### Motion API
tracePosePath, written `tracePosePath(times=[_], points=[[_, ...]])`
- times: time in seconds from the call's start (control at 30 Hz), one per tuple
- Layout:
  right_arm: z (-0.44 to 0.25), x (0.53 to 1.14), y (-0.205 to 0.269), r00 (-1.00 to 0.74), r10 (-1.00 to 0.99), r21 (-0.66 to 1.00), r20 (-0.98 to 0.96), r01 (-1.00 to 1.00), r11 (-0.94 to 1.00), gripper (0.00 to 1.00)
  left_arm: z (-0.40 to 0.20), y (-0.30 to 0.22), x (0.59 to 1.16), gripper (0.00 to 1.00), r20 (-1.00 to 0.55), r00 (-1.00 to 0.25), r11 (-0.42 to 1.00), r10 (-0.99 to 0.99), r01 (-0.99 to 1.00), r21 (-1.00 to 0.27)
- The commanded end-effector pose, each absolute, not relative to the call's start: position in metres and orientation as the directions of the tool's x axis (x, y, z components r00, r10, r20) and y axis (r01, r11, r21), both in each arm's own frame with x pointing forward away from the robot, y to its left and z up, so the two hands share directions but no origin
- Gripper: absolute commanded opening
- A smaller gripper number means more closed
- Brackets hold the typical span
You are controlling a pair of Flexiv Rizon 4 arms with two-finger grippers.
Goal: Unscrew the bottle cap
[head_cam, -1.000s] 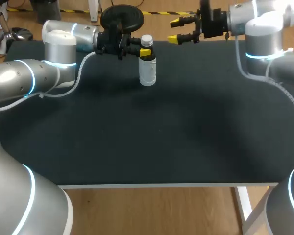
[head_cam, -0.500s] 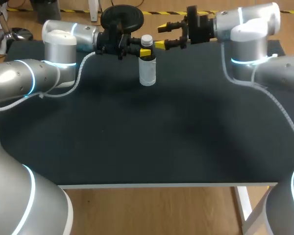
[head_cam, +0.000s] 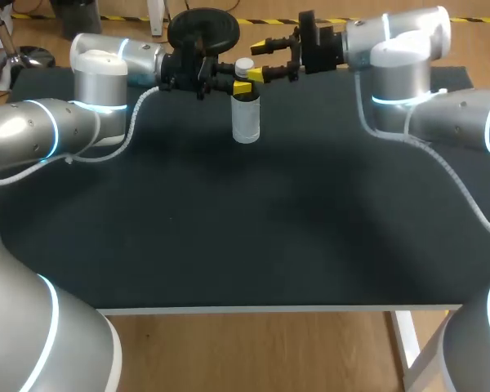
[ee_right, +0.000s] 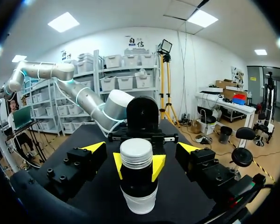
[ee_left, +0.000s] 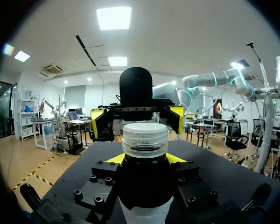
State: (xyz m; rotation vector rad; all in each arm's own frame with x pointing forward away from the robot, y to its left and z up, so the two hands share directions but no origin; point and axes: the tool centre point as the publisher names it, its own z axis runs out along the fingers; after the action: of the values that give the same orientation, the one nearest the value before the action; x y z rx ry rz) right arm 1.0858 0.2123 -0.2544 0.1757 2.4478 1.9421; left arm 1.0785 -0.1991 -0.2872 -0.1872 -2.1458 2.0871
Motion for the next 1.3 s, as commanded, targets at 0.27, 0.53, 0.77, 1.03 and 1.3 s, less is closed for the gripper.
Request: tracePosePath(times=[0.27,0.53,0.77,1.03,1.3], points=[[-0.257,1.087,0.219,-0.995,0.079,0.975,0.06,0.076,0.21,1.0,-0.289,-0.2,1.082,0.0,0.016,-0.981,0.027,0.195,-0.012,-1.0],[-0.256,1.086,0.228,-0.993,0.118,0.975,0.03,0.054,0.214,1.0,-0.289,-0.2,1.082,0.0,0.016,-0.981,0.027,0.195,-0.012,-1.0],[-0.253,1.082,0.228,-0.981,0.195,0.976,-0.006,0.037,0.215,1.0,-0.289,-0.2,1.082,0.0,0.016,-0.981,0.027,0.195,-0.012,-1.0],[-0.251,1.078,0.227,-0.96,0.28,0.978,-0.009,0.05,0.203,1.0,-0.289,-0.2,1.082,0.0,0.016,-0.981,0.027,0.195,-0.012,-1.0],[-0.251,1.076,0.231,-0.937,0.349,0.977,0.0,0.074,0.201,1.0,-0.289,-0.2,1.082,0.0,0.016,-0.981,0.027,0.195,-0.012,-1.0]])
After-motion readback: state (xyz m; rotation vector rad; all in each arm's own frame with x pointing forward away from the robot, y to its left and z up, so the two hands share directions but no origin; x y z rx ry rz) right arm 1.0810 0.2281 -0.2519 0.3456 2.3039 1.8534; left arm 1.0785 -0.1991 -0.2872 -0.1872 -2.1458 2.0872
